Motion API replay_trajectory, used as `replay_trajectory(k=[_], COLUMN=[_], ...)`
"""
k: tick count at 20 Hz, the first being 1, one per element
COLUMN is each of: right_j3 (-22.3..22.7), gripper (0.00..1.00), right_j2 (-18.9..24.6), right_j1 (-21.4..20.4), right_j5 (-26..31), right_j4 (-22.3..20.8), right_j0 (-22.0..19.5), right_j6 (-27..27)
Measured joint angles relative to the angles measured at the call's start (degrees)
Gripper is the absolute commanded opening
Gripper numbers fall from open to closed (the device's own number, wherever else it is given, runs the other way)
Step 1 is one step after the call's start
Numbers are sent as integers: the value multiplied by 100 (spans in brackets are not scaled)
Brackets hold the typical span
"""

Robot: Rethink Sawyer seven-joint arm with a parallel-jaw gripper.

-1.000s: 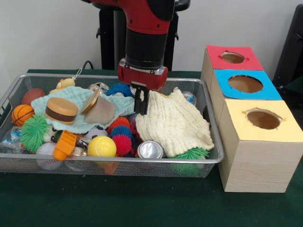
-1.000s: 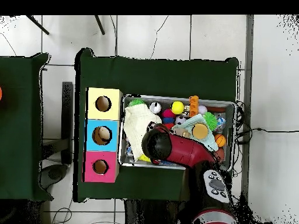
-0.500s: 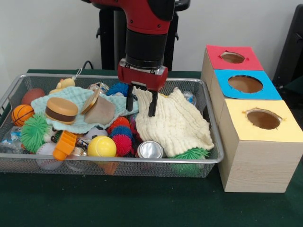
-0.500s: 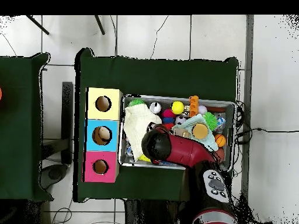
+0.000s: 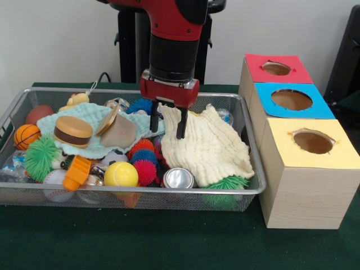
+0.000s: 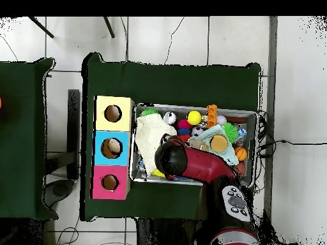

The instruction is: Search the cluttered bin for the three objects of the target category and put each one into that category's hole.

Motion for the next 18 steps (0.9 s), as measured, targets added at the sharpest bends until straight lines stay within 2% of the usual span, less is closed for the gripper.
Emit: replay_trajectory(k=[6,18], right_j3=[-3,-259], gripper=[100,100], right_j2=[2,-78], right_j1=[31,766], right_j5=[-17,-705], right_j4=[1,4], right_j0=[-1,73], right_j6=[0,0])
